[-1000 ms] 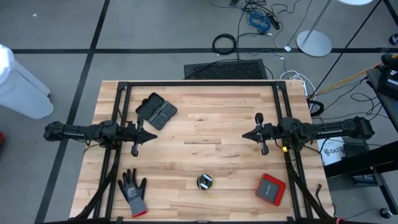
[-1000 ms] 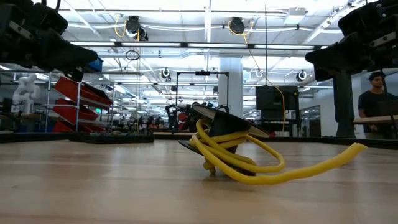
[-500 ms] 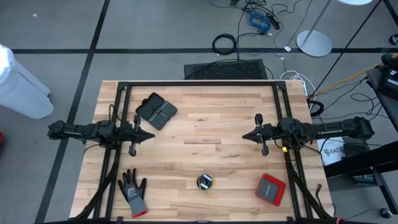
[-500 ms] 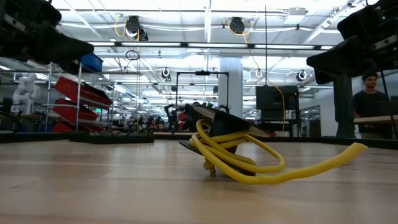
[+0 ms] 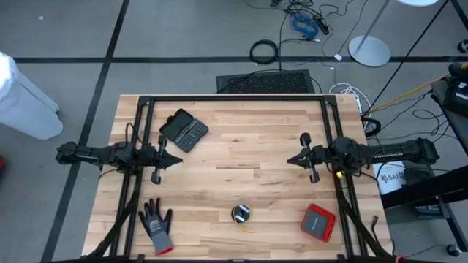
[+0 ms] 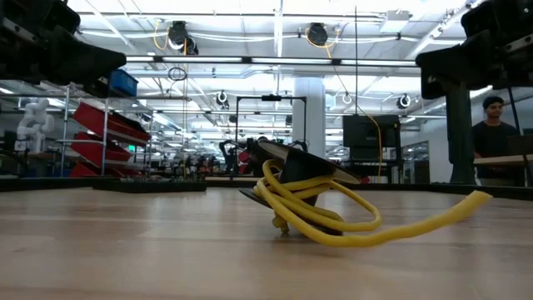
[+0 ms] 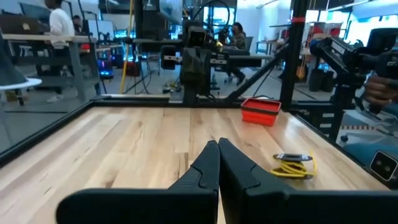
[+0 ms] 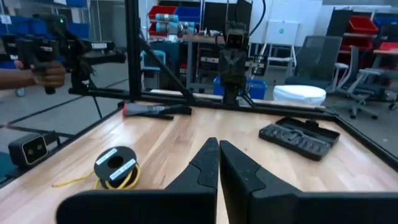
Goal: Coil cords
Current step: Return to Home Position
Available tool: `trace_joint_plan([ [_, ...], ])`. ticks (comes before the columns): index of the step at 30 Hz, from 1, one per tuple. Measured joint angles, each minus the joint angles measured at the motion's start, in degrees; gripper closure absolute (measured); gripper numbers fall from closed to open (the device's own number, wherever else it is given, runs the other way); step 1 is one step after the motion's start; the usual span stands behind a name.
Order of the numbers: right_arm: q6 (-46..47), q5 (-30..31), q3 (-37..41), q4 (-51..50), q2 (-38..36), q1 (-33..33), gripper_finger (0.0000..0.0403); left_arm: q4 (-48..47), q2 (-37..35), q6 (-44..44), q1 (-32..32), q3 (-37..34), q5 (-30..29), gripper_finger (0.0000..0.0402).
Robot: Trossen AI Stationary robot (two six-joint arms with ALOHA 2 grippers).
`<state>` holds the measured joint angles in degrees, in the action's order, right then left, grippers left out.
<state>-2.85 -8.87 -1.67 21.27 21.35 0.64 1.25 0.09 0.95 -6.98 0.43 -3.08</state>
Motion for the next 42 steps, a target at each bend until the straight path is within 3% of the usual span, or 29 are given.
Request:
trace_joint_plan([
  [18, 0.3, 0.3, 0.0, 0.9, -1.0, 0.0, 0.0403, -0.6, 1.1, -0.1, 0.0, 0.0, 3.4, 0.0402],
  [31, 2.2, 11.5, 0.0, -9.7, -10.9, 0.0, 0.0403, -0.5, 1.1, 0.1, 0.0, 0.0, 3.2, 0.0402],
  [42, 2.2, 14.8, 0.0, -12.9, -12.8, 0.0, 0.0403, -0.4, 1.1, 0.1, 0.0, 0.0, 3.1, 0.0402],
])
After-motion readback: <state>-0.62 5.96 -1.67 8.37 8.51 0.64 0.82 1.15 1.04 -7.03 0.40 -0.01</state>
